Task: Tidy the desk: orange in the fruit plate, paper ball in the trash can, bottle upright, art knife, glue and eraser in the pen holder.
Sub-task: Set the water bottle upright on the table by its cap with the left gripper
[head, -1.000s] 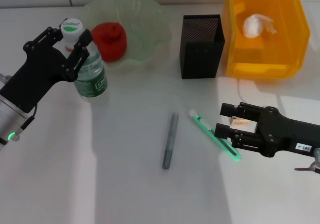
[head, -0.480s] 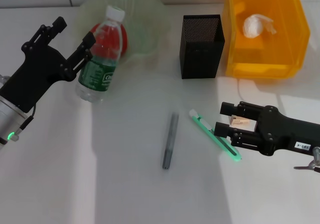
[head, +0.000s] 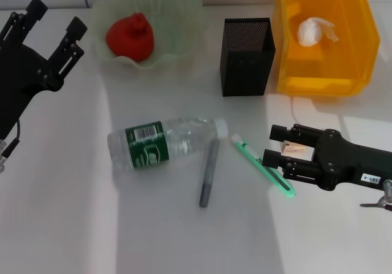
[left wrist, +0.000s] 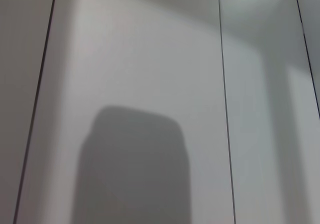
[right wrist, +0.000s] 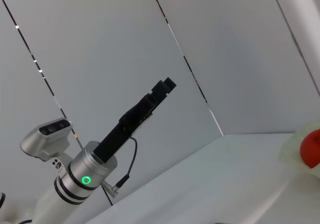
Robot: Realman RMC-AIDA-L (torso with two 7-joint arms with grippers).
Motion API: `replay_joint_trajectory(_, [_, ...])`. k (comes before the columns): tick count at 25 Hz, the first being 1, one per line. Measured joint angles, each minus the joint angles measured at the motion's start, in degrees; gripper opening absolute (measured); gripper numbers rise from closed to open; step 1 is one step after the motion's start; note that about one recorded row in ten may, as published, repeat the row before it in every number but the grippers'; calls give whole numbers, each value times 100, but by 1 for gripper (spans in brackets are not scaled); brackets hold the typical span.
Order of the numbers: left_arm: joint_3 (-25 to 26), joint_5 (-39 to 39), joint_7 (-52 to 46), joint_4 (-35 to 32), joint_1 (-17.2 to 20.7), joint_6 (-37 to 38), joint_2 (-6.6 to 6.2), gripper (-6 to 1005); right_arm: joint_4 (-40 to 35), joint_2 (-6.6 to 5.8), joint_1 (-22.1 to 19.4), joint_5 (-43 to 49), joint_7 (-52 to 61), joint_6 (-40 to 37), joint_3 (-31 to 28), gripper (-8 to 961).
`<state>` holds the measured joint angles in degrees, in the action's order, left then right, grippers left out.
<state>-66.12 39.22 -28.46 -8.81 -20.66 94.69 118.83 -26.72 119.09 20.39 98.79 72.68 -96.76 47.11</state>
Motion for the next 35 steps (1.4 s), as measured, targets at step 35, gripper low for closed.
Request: replay_joint_trajectory(35, [-704,1538,-2558,-2181,270,-265,-582,735,9,-29,-154,0,-65,-114,-432,701])
